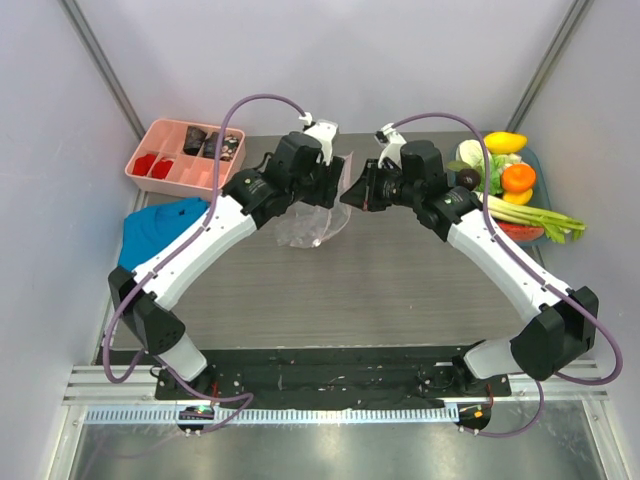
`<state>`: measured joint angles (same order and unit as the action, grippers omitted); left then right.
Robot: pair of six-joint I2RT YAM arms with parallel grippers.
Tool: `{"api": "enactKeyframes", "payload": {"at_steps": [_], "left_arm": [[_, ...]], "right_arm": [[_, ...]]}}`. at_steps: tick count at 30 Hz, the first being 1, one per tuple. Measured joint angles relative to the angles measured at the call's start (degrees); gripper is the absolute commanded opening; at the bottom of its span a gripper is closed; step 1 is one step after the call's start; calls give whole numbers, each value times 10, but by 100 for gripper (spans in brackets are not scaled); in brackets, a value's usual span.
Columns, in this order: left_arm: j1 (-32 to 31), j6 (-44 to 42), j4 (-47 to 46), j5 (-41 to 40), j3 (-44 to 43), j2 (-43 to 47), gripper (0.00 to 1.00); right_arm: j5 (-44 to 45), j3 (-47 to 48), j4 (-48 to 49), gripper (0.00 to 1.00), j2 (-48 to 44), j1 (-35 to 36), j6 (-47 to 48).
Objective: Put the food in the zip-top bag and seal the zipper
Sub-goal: Open the zipper of the food storage bag at the center of the board.
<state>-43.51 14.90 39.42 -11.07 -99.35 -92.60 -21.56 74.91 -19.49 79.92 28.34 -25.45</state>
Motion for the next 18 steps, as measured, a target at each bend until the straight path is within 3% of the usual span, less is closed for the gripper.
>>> {"api": "enactKeyframes", "payload": {"at_steps": [2, 3, 6, 13, 18], "left_arm": [[1, -3, 4, -6, 2, -3, 33], [2, -1, 5, -8, 2, -2, 19], [11, 0, 9, -9, 2, 0, 0], [65, -33, 54, -26, 0, 14, 0], [62, -73, 78, -16, 0, 34, 0]], "right_arm": [[-4, 0, 0, 1, -1, 1, 0], [-4, 0, 0, 1, -1, 1, 1], [1, -1, -3, 1, -5, 1, 10], [55, -16, -51, 1, -25, -37, 51], [53, -14, -70, 1, -26, -66, 81]]}}
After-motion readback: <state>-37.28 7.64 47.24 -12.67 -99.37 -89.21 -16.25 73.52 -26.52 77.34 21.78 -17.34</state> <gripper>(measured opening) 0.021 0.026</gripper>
